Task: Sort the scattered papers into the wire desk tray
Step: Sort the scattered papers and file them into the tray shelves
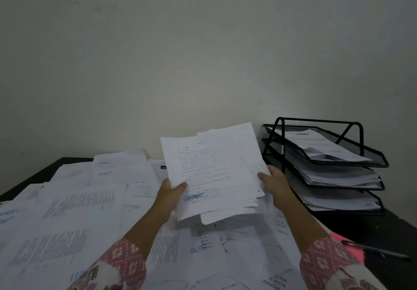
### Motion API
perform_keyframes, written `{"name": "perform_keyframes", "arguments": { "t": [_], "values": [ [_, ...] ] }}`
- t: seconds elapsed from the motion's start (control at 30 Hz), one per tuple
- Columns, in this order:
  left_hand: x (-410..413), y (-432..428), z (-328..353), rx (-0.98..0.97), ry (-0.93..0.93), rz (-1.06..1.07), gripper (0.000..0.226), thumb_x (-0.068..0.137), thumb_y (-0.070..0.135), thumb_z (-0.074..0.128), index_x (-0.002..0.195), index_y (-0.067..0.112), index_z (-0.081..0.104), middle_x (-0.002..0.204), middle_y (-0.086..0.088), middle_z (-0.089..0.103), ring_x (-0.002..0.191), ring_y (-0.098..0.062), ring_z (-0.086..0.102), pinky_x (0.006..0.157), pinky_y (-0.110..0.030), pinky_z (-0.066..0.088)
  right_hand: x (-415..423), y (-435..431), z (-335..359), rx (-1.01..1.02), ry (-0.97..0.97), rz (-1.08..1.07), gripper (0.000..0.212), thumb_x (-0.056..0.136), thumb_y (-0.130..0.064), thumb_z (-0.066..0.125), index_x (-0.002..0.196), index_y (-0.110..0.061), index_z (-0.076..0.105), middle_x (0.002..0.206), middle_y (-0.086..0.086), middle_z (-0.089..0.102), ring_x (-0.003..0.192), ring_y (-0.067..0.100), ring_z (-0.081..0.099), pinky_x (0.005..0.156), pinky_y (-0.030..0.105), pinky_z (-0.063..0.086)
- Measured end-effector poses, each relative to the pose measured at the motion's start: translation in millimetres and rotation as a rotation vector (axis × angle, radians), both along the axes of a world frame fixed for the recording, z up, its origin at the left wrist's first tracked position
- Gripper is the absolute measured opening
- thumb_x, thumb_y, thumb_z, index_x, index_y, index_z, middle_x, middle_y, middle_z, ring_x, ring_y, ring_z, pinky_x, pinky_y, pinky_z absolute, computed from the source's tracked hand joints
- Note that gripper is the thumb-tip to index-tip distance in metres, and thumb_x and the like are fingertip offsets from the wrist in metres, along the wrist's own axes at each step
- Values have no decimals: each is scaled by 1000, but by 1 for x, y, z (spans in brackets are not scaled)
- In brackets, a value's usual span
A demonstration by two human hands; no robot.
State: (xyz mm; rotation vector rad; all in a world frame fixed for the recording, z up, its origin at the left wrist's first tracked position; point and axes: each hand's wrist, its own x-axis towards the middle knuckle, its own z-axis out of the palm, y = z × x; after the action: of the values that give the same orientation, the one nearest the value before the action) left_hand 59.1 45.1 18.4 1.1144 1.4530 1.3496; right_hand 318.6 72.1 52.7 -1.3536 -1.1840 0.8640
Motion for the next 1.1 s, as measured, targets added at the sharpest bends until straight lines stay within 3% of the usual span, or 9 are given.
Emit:
{"name": "perform_keyframes", "arguments": {
  "t": [0.17, 0.3, 0.37, 0.47, 0.63, 0.77, 0.93, 1.1],
  "values": [
    [-1, -2, -8, -34, 39, -37, 46, 88, 8, 63, 127, 6, 39, 128, -14, 52, 100, -21, 52, 83, -33, 46, -21, -11, -15, -51, 22, 94, 28, 97, -13, 49, 123, -6, 54, 108, 8, 61, 94, 24, 58, 69, 27, 49],
    [-2, -8, -8, 25, 132, 8, 36, 89, 5, 61, 114, 13, 36, 129, -14, 50, 99, -18, 47, 83, -28, 42, -32, -14, -16, -84, 80, 119, 37, 100, -25, 43, 130, -4, 49, 119, 2, 54, 111, 24, 52, 89, 30, 41],
    [-2, -10, -4, 97, 151, 23, 37, 89, 3, 59, 119, 10, 37, 130, -14, 50, 100, -17, 46, 83, -26, 42, -35, -15, -14, -55, 21, 164, 34, 95, -27, 53, 124, -8, 51, 124, 3, 55, 98, 17, 55, 76, 23, 44],
    [-2, -11, 6, 236, 159, 54, 49, 88, 0, 60, 130, 8, 35, 130, -11, 51, 102, -16, 48, 86, -25, 42, -39, -13, -8, 33, -66, 152, 32, 89, -11, 61, 119, -7, 51, 119, 11, 58, 92, 18, 54, 64, 18, 43],
    [-7, -10, 31, 392, 90, 75, 60, 82, 1, 67, 134, 11, 39, 119, 1, 51, 106, -13, 49, 90, -23, 40, -41, -12, 14, 184, 19, 155, 27, 88, -10, 64, 112, -15, 52, 115, 10, 61, 92, 17, 58, 69, 22, 48],
    [-10, -9, 45, 421, 77, 37, 64, 80, 14, 73, 132, 15, 37, 111, 3, 53, 97, -13, 55, 76, -20, 47, -47, -15, 28, 281, 40, 148, 49, 85, -20, 68, 128, -16, 44, 113, -3, 57, 100, 13, 56, 87, 32, 49],
    [0, -7, 53, 451, 47, 39, 31, 91, 21, 60, 116, 18, 40, 111, 0, 55, 98, -19, 59, 65, -19, 48, -60, -18, 38, 337, 9, 104, 28, 94, -10, 51, 118, -14, 39, 95, -7, 52, 80, 4, 53, 58, 13, 45],
    [4, -7, 61, 488, 81, 105, 19, 95, 25, 51, 108, 14, 42, 100, 2, 57, 82, -10, 59, 59, -18, 47, -66, -19, 46, 406, -49, 52, 20, 94, -7, 44, 113, -13, 40, 107, 6, 54, 95, 22, 56, 76, 31, 51]
  ]
}}
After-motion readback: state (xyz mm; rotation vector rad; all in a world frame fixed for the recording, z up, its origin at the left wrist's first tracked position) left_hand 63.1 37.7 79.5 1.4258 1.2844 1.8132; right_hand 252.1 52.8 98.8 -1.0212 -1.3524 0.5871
